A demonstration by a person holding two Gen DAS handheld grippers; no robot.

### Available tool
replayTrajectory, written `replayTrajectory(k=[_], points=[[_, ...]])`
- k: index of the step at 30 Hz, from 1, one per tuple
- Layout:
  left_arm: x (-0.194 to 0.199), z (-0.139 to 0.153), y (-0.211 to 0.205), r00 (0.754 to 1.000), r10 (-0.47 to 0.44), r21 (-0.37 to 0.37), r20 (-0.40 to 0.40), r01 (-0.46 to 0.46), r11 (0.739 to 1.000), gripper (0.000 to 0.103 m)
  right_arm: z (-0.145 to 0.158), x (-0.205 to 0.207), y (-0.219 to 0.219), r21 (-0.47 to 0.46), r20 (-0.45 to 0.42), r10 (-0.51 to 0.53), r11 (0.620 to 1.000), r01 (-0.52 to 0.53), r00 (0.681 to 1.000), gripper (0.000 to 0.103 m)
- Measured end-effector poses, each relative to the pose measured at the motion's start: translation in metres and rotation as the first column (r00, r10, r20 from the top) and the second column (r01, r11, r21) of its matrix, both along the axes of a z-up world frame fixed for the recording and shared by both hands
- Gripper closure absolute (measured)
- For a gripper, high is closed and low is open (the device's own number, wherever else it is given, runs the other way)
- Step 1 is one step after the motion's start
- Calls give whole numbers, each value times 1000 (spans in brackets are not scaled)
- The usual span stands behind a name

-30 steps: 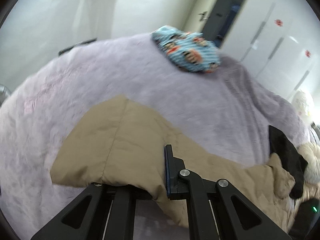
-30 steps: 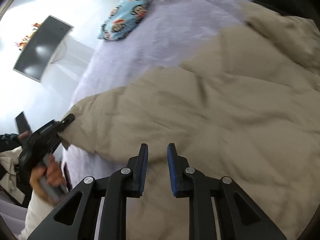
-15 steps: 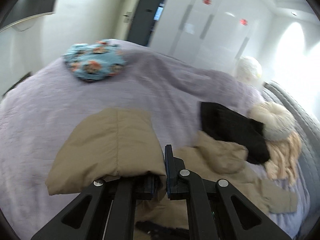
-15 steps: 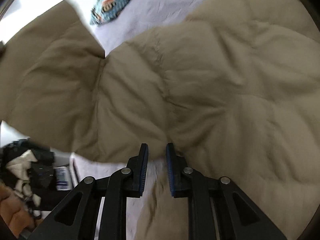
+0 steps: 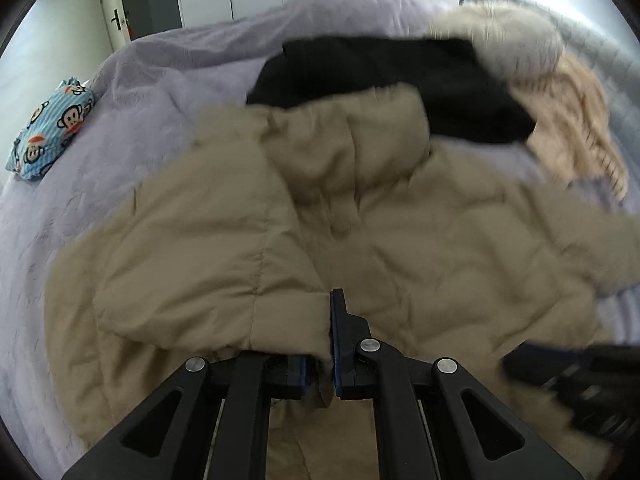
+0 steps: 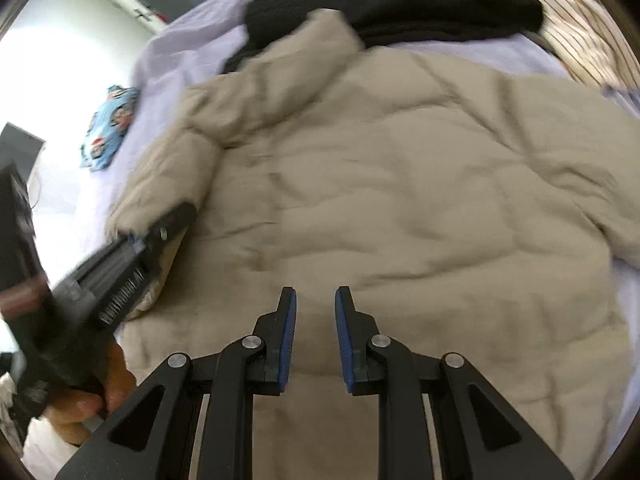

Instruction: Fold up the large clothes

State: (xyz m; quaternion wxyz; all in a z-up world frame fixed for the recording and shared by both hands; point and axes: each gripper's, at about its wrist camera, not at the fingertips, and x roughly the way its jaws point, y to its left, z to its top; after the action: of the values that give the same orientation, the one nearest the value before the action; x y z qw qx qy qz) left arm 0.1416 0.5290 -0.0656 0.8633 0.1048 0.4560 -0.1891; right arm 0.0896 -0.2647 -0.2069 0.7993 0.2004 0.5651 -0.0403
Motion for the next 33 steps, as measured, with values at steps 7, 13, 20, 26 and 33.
replayTrajectory(k=[7, 13, 20, 26, 33], points=[[-29, 63, 67, 1000, 7, -27, 7, -7, 1000, 6, -5, -6, -19, 16, -10, 34, 999, -34, 999, 59], [-65, 121, 165, 974, 213, -28, 73, -211, 977, 6, 31, -8, 25, -149, 86, 247, 961, -233, 965, 29], [-76, 107, 258, 913, 397, -16, -97, -400, 916, 6, 19, 27, 150, -504, 35, 596, 704, -501, 802, 21], [-93, 114, 242, 918, 380, -22, -116, -385, 923, 6, -4, 66, 164, -639, 46, 534, 665, -386, 844, 21], [-97, 193, 306, 929, 309, -262, -206, -356, 897, 6, -10, 66, 13, -163, 169, -12, 986, 40, 985, 51]])
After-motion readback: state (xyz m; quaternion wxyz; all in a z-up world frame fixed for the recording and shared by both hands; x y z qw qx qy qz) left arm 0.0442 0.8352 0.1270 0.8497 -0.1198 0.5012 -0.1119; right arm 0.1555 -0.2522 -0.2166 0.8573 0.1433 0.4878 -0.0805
